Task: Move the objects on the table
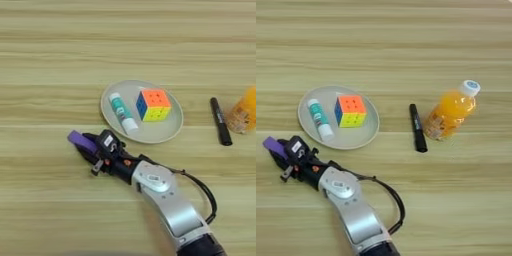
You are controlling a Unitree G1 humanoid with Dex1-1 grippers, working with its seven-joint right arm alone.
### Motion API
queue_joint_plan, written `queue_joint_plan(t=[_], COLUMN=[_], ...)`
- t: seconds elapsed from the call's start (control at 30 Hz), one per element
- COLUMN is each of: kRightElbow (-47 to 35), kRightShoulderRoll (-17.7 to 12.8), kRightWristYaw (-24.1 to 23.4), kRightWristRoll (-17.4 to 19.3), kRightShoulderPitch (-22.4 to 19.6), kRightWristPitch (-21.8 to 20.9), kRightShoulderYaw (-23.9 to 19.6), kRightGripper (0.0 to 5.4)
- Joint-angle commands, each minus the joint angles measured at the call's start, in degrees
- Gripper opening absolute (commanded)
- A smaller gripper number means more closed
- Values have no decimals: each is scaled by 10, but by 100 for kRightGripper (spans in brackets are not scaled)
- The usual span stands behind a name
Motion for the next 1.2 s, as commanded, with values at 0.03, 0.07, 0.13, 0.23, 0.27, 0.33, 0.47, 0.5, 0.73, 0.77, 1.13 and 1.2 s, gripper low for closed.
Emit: queue_joint_plan(t=[0.03,0.07,0.13,0.23,0.27,0.33,0.47,0.5,0.73,0.77,1.13,1.2], kRightElbow=[19,27,37,50,53,57,50,42,-39,-49,-96,-77], kRightShoulderRoll=[3,5,6,8,9,10,11,11,5,5,-10,-18], kRightWristYaw=[-16,-17,-19,-19,-20,-20,-21,-21,-18,-18,-49,-65], kRightWristRoll=[-4,-3,-3,-3,-4,-5,-5,-5,8,10,49,49], kRightShoulderPitch=[-40,-43,-47,-53,-54,-55,-54,-53,-41,-40,-63,-78], kRightWristPitch=[-19,-22,-25,-31,-33,-35,-42,-44,-42,-42,-42,-50], kRightShoulderYaw=[-12,-14,-17,-19,-20,-20,-22,-22,-37,-40,-131,-160], kRightGripper=[141,141,141,141,141,141,218,236,320,332,458,484])
